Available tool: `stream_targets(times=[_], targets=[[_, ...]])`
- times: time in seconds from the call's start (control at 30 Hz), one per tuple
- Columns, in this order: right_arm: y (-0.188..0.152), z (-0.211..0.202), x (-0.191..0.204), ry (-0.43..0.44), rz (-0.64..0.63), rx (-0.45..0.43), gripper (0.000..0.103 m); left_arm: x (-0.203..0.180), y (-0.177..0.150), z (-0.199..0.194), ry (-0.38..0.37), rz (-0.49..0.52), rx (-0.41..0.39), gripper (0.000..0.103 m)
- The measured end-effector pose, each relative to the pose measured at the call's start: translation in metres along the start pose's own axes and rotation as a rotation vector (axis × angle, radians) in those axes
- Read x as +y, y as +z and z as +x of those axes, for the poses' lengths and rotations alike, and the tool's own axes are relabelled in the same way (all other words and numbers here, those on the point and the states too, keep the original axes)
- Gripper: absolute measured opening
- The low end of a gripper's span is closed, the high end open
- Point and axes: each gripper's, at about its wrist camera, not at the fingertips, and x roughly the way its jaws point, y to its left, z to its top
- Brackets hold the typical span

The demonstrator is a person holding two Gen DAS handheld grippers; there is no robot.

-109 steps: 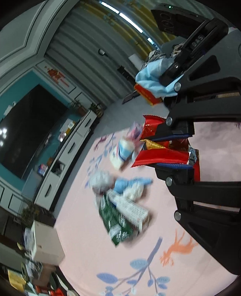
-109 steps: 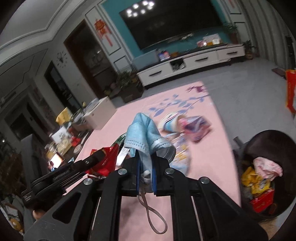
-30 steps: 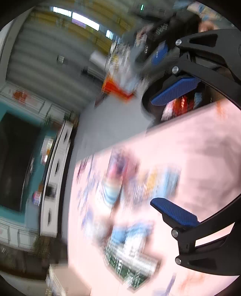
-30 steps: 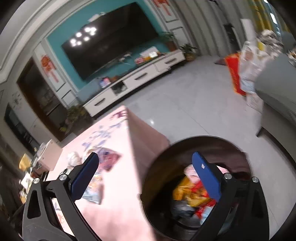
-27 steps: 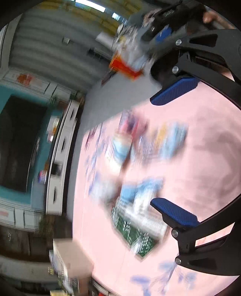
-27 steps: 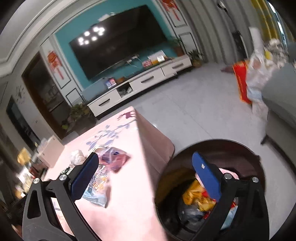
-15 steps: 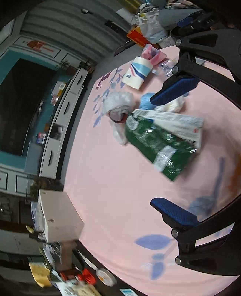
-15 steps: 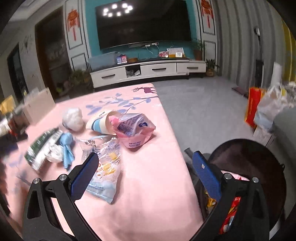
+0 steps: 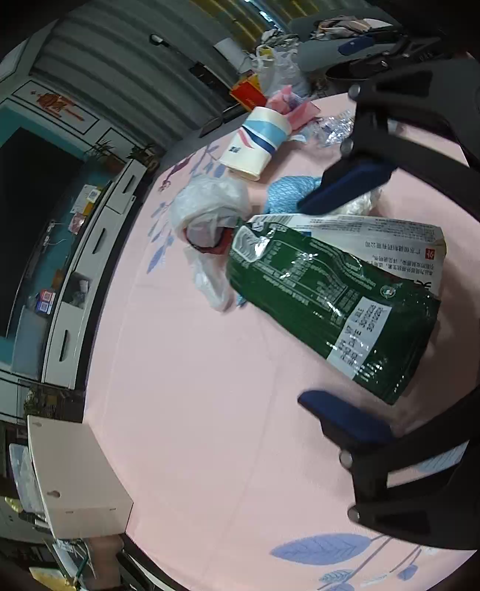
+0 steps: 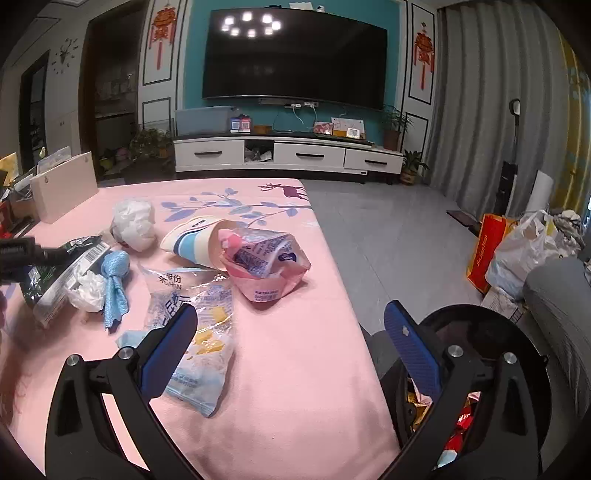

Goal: Collect trash
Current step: 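Return both grippers to the table and grasp the green snack bag with the left gripper, then lift the green bag with the left gripper while the right grasps the white plastic bag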

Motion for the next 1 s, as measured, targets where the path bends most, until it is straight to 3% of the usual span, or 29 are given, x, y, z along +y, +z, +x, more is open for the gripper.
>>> stream_targets(times=[0.07,0.17,0.4,0.7,0.8,0.87,1.0], targets=[[-0.001,0.000,-0.002,0.003,0.013,0.001,0.099,0.000,-0.002,0.003,-0.010,-0.006,0.005,0.075],[-0.003,0.001,-0.007,-0.005,0.039,0.002,0.099,0.003,-0.002,0.006,-0.099,-0.059,0.023,0.050],[-0.004,-0.001,-0.015,0.002,0.080,-0.017,0.099,0.001,-0.009,-0.006,-0.152,-0.119,0.009,0.025],[-0.005,-0.001,-0.014,0.002,0.070,-0.012,0.099,0.014,-0.022,-0.070,-0.093,-0.182,-0.107,0.023],[0.000,0.001,-0.008,-0.012,0.040,0.030,0.099,0.018,-0.020,-0.087,-0.054,-0.178,-0.146,0.023],[0.012,0.001,-0.006,0.051,0.103,0.086,0.099,0.025,-0.018,-0.094,-0.063,-0.202,-0.161,0.023],[0.048,0.012,0.010,0.300,0.238,0.208,0.099,0.035,-0.016,-0.098,-0.071,-0.241,-0.164,0.023]])
